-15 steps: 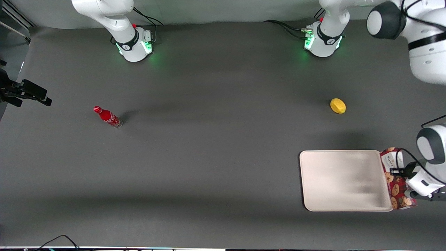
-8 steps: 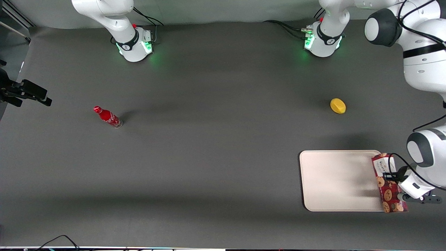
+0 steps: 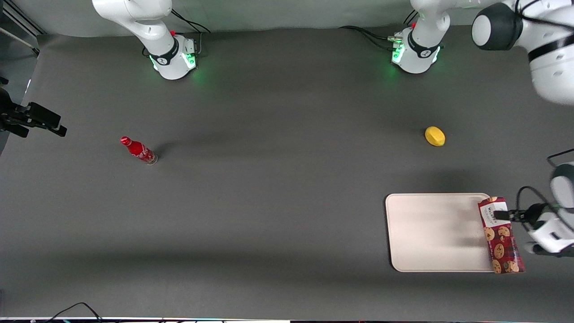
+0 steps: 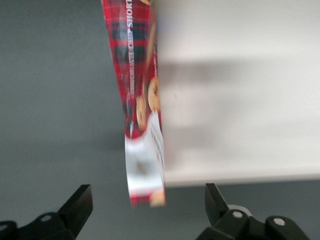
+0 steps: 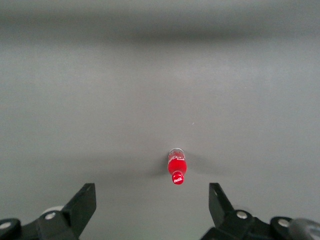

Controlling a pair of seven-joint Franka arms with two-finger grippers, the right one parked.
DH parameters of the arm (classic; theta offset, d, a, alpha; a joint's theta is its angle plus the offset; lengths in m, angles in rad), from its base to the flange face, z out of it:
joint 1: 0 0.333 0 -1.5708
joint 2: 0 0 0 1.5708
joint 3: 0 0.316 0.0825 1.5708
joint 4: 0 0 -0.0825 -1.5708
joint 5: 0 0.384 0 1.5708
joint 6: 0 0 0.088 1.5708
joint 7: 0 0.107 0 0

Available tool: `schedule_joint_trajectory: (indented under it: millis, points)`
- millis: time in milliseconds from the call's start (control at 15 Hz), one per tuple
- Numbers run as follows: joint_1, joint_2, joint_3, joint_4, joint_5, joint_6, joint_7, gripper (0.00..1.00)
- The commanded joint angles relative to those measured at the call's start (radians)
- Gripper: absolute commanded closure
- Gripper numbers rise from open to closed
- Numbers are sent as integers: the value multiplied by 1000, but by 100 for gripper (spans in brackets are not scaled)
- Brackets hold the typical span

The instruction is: Place red cookie box on tray

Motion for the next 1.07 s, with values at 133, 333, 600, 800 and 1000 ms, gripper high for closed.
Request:
schedule_joint_trajectory:
  millis: [133, 333, 600, 800, 1000]
  points:
    - [-14, -316, 1, 26, 2, -374, -4, 0]
    - [-71, -544, -4, -95, 19, -518, -18, 0]
    - [-72, -883, -128, -470, 27, -483, -148, 0]
    - [-66, -981, -151, -575, 28, -424, -157, 0]
    - [-63, -894, -153, -453, 62, -449, -142, 0]
